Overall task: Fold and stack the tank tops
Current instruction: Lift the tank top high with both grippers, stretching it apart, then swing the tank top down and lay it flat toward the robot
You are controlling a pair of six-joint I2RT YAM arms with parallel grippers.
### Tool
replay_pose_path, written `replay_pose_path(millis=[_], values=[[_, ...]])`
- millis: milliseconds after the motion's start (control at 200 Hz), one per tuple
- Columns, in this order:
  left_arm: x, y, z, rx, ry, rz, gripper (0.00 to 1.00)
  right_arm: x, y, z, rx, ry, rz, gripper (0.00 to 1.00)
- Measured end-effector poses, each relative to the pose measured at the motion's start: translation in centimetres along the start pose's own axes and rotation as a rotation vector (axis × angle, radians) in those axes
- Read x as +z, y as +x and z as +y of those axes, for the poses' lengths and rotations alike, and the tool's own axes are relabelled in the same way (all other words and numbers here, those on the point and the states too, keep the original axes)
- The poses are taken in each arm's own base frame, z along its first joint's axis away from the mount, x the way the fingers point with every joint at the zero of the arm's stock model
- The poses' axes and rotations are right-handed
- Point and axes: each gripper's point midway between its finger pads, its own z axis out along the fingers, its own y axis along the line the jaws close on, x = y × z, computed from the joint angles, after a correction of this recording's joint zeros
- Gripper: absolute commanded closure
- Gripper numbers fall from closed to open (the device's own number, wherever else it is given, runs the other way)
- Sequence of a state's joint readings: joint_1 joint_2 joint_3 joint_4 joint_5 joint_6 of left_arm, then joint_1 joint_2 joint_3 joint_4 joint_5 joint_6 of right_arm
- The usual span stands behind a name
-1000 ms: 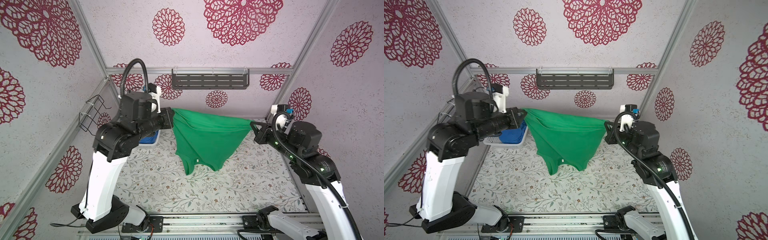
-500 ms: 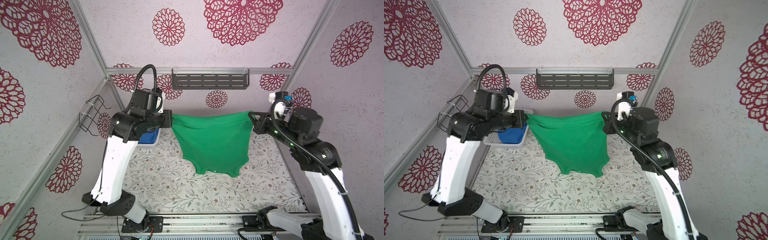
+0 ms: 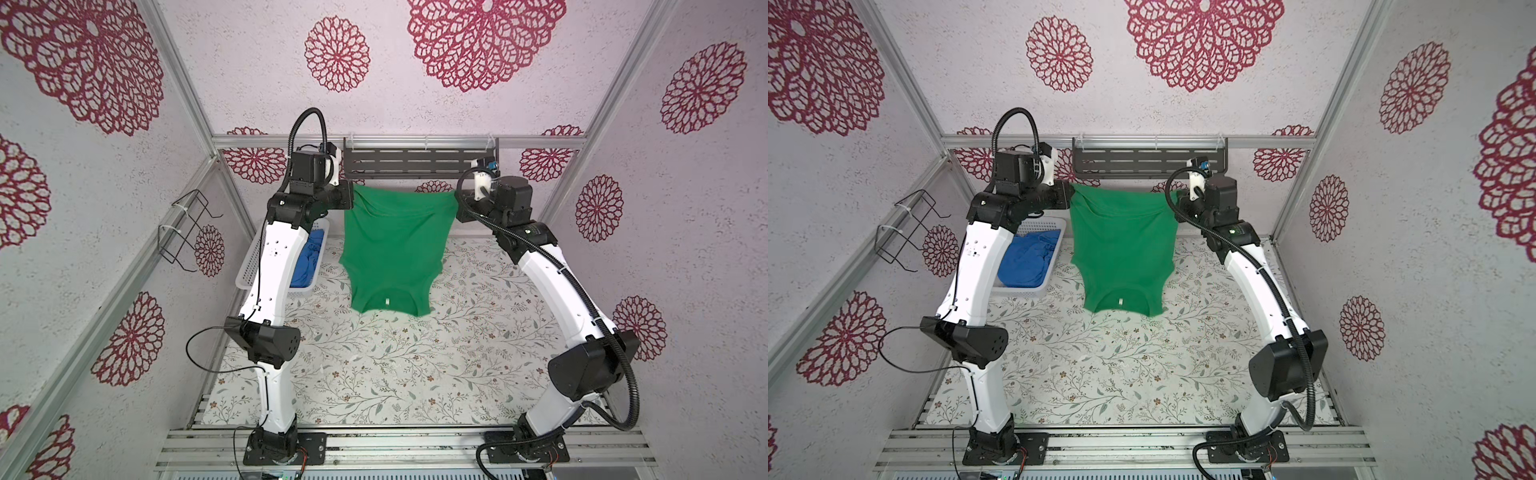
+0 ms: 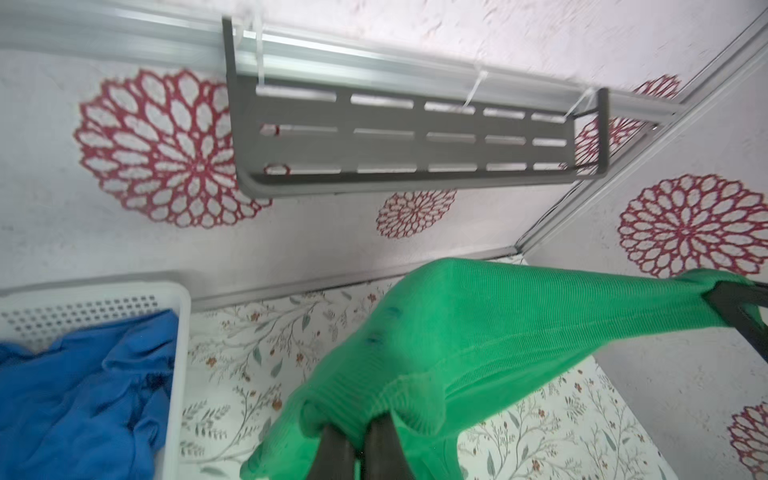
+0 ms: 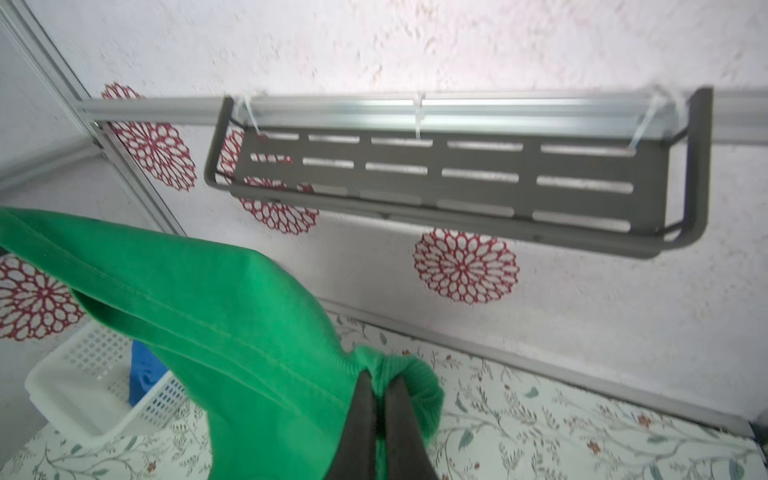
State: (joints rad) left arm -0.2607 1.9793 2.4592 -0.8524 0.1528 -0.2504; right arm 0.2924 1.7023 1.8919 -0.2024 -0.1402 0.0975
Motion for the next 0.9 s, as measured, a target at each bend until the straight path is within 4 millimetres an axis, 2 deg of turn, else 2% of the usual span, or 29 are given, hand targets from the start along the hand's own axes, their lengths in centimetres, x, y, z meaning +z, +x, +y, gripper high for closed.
replay_pose_path(millis=[110, 200, 290, 365, 405, 460, 530, 585, 595, 651, 721, 766, 796, 836, 896], values=[[-3.1, -2.9, -1.2, 0.046, 0.022, -0.111, 1.00, -1.0, -4.0, 0.0, -0.022, -0.035, -0.128, 1.00], [-5.7, -4.8, -2.0, 0.085, 0.033, -0.191, 1.00, -2.2, -5.4, 0.0, -0.038, -0.059, -0.194, 1.00], [-7.2, -4.8, -2.2, 0.107, 0.035, -0.224, 1.00, -3.6, -4.0, 0.1, -0.041, -0.079, -0.198, 1.00], [-6.7, -2.3, -1.7, 0.101, 0.030, -0.193, 1.00, -4.4, -0.9, 0.0, -0.034, -0.090, -0.159, 1.00], [-5.7, 0.1, -1.1, 0.086, 0.027, -0.156, 1.00, -4.8, 1.9, 0.0, -0.024, -0.097, -0.117, 1.00], [-3.9, 4.9, -0.1, 0.052, 0.018, -0.079, 1.00, -5.2, 6.2, -0.2, -0.007, -0.102, -0.050, 1.00], [-1.6, 13.2, 1.6, -0.019, -0.004, 0.068, 1.00, -5.9, 12.9, -0.4, 0.035, -0.110, 0.067, 1.00], [-0.7, 21.4, 2.9, -0.089, -0.032, 0.214, 1.00, -6.8, 19.0, -0.4, 0.091, -0.114, 0.175, 1.00], [-0.6, 22.4, 3.0, -0.096, -0.033, 0.233, 1.00, -7.1, 20.2, -0.4, 0.101, -0.114, 0.198, 1.00], [-1.2, 30.7, 3.5, -0.156, -0.064, 0.389, 1.00, -8.8, 25.7, -0.4, 0.170, -0.101, 0.306, 1.00], [-3.6, 38.6, 2.6, -0.203, -0.082, 0.548, 1.00, -11.6, 31.6, -0.1, 0.255, -0.075, 0.437, 1.00], [-5.5, 41.8, 1.4, -0.222, -0.079, 0.608, 1.00, -13.4, 33.9, 0.2, 0.309, -0.054, 0.498, 1.00], [-6.6, 43.0, 0.7, -0.229, -0.074, 0.628, 1.00, -14.4, 34.8, 0.4, 0.337, -0.040, 0.523, 1.00], [-7.9, 44.0, -0.6, -0.246, -0.053, 0.641, 1.00, -15.7, 35.4, 0.8, 0.378, -0.024, 0.543, 1.00], [-9.2, 44.4, -1.8, -0.282, -0.032, 0.630, 1.00, -17.2, 35.6, 1.2, 0.438, 0.002, 0.557, 1.00]])
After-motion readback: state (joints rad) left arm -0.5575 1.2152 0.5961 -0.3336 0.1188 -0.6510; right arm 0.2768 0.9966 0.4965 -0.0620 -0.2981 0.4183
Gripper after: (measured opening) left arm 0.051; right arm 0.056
